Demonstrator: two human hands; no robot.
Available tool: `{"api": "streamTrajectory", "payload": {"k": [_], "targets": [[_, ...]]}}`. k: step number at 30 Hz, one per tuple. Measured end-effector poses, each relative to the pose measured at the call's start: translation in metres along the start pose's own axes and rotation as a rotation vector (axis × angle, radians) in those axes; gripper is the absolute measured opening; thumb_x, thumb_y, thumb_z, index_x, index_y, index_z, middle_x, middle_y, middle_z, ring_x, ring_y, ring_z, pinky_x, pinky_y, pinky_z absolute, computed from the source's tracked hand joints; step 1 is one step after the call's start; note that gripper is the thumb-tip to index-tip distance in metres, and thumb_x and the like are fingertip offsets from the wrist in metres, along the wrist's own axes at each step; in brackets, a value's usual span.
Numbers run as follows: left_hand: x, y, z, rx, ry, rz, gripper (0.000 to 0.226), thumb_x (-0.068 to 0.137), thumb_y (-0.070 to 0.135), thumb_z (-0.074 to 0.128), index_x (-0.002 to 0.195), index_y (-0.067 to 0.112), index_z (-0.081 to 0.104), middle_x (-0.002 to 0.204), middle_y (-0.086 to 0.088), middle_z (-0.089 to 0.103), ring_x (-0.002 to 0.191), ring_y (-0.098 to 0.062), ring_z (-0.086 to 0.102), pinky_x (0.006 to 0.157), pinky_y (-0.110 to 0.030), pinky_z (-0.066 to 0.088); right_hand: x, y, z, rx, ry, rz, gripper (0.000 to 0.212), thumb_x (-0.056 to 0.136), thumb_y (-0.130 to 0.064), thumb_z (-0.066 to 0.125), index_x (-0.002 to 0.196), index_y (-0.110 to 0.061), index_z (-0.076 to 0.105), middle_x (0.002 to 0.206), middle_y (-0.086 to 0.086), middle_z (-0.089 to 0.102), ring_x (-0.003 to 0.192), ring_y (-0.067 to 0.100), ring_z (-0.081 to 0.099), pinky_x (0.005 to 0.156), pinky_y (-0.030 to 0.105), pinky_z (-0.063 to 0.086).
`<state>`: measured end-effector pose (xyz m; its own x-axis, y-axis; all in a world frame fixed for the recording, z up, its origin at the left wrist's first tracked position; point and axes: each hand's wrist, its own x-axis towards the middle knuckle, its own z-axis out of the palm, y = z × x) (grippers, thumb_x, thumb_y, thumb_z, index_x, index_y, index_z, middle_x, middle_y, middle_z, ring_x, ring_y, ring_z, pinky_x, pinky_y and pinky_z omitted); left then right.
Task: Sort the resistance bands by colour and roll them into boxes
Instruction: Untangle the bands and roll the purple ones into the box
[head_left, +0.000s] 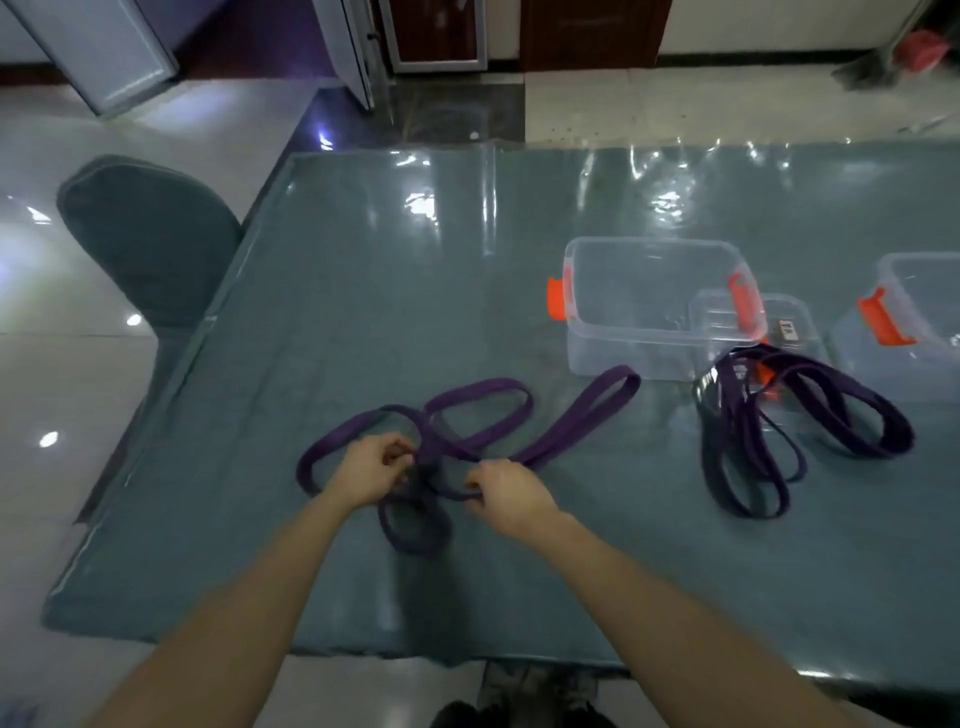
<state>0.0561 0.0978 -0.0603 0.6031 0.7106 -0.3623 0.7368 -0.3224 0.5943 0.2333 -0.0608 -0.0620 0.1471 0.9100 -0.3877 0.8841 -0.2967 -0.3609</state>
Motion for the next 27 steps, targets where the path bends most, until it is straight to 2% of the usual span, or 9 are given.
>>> {"api": "streamTrajectory", "payload": {"k": [2,4,7,12,14,16,19,22,27], "targets": [[0.0,0.001,-0.011,-0.196,0.046,-0.018,0.013,0.107,0.002,0.063,0.117,-0.001,0.07,0.092,-0.014,0.081,0.083,-0.031,0.077,0.077,-0.035,0.062,0.014,-0.014,0.019,-0.033,0.026,-0.009,0.03,0.103,-0.034,0.063,0.124,-0.014,0.07,0.128,0.012,0.069,0.123,0.034,0.061,0.098,0.042,0.051],[-0.003,0.002,-0.025,-0.376,0.08,-0.057,0.013,0.111,0.001,0.054,0.123,-0.002,0.06,0.09,-0.023,0.077,0.075,-0.036,0.075,0.071,-0.047,0.065,0.025,-0.027,0.026,-0.029,0.078,-0.034,0.037,0.106,-0.044,0.06,0.129,-0.017,0.07,0.13,0.008,0.067,0.125,0.031,0.058,0.101,0.041,0.05],[-0.005,0.001,-0.045,-0.509,0.164,-0.096,0.007,0.114,0.001,0.047,0.12,0.006,0.048,0.091,-0.031,0.075,0.07,-0.037,0.073,0.061,-0.047,0.064,0.035,-0.045,0.032,-0.023,0.114,-0.071,0.039,0.11,-0.045,0.048,0.129,-0.017,0.069,0.128,0.008,0.067,0.119,0.033,0.064,0.096,0.042,0.052],[-0.015,-0.03,-0.072,-0.179,0.333,-0.123,0.025,0.111,-0.001,0.045,0.102,0.009,0.067,0.089,-0.018,0.076,0.084,-0.033,0.08,0.066,-0.034,0.06,0.053,-0.057,0.036,0.013,0.138,0.055,0.037,0.114,-0.033,0.041,0.126,-0.008,0.066,0.127,0.016,0.069,0.114,0.037,0.068,0.095,0.044,0.053],[-0.022,-0.045,-0.078,-0.075,0.323,-0.164,0.035,0.109,-0.003,0.045,0.104,0.009,0.078,0.095,-0.015,0.079,0.095,-0.034,0.079,0.077,-0.031,0.062,0.057,-0.062,0.038,0.065,0.143,0.088,0.033,0.111,-0.025,0.043,0.122,-0.008,0.069,0.126,0.016,0.069,0.113,0.038,0.068,0.095,0.044,0.052],[-0.027,-0.06,-0.08,0.115,0.195,-0.194,0.037,0.106,-0.001,0.048,0.121,0.01,0.08,0.119,-0.016,0.079,0.113,-0.035,0.074,0.096,-0.035,0.058,0.06,-0.066,0.043,0.124,0.146,0.13,0.028,0.105,-0.017,0.048,0.12,-0.009,0.07,0.124,0.015,0.069,0.112,0.037,0.068,0.095,0.042,0.052],[-0.034,-0.074,-0.075,0.411,-0.082,-0.198,0.041,0.104,0.014,0.06,0.142,0.022,0.07,0.149,-0.014,0.063,0.137,-0.035,0.059,0.116,-0.041,0.046,0.058,-0.067,0.043,0.173,0.177,0.155,0.026,0.106,-0.031,0.057,0.119,-0.015,0.072,0.119,0.008,0.071,0.11,0.031,0.07,0.093,0.039,0.056],[-0.034,-0.065,-0.07,0.413,-0.055,-0.099,0.037,0.103,0.012,0.059,0.134,0.025,0.075,0.159,-0.011,0.052,0.147,-0.032,0.049,0.122,-0.042,0.039,0.047,-0.065,0.026,0.207,0.206,0.15,0.021,0.102,-0.031,0.064,0.114,-0.018,0.074,0.116,0.005,0.073,0.11,0.029,0.071,0.089,0.038,0.056],[-0.017,-0.004,-0.06,0.167,0.084,0.231,0.043,0.089,-0.006,0.068,0.128,0.01,0.074,0.137,-0.009,0.068,0.131,-0.032,0.062,0.114,-0.033,0.044,0.001,-0.052,-0.06,0.245,0.329,0.047,0.019,0.087,-0.038,0.07,0.099,-0.024,0.073,0.103,-0.001,0.064,0.095,0.024,0.068,0.085,0.036,0.054]]}}
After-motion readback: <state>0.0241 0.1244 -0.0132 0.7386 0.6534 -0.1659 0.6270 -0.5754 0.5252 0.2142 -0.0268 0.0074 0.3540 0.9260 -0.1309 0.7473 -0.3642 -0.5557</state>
